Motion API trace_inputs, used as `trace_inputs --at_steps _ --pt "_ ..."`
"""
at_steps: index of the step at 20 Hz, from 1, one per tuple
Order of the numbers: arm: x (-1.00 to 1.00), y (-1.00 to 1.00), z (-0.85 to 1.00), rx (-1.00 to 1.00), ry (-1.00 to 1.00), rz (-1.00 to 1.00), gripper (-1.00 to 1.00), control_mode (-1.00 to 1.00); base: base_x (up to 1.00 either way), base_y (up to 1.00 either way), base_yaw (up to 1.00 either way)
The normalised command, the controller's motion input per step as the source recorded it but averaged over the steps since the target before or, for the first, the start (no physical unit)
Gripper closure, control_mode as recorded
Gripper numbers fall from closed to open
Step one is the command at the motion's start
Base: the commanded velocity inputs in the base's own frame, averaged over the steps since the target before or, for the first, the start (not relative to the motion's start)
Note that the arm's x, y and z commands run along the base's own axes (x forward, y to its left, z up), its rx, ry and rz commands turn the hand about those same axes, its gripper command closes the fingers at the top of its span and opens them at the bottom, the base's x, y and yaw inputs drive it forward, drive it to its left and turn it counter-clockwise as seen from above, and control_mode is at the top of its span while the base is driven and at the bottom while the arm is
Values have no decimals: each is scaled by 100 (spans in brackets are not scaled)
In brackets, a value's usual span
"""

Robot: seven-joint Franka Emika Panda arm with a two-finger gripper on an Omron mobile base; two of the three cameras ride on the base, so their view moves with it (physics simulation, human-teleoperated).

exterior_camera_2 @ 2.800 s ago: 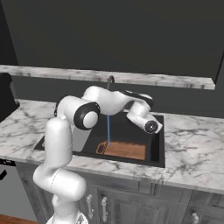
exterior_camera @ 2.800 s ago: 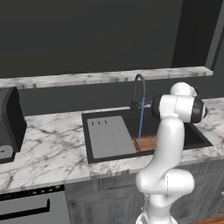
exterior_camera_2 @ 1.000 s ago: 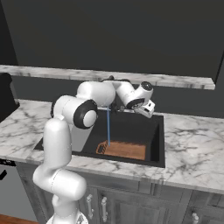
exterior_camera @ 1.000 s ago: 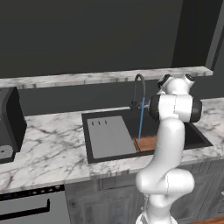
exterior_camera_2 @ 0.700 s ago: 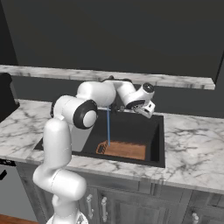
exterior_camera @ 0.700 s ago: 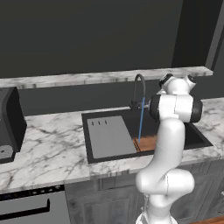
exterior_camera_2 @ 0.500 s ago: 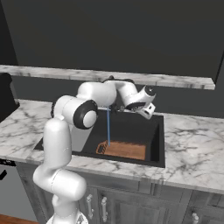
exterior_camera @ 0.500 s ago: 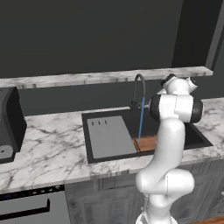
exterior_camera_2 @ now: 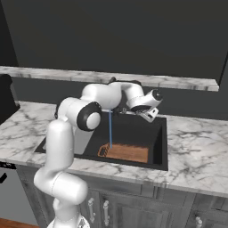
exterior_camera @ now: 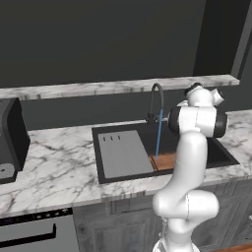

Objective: Turn on the sink faucet with hot water and rinse the cutting board for ten seconds, then turn off the faucet. Push the cutting board to reach the water if necessary.

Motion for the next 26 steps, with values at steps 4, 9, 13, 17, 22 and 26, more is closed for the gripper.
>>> trace_inputs --at_steps 4,9,13,17,22,26 --pt "16 0 0 10 -1 9 100 -100 0 0 0" --pt "10 0 0 9 -7 4 100 -100 0 0 0" --pt "14 0 0 7 -5 3 100 -100 0 0 0" --pt "8 4 0 3 1 4 100 -100 0 0 0" --pt "21 8 0 2 1 1 100 -100 0 0 0" --pt "19 6 0 0 0 0 100 -100 0 0 0"
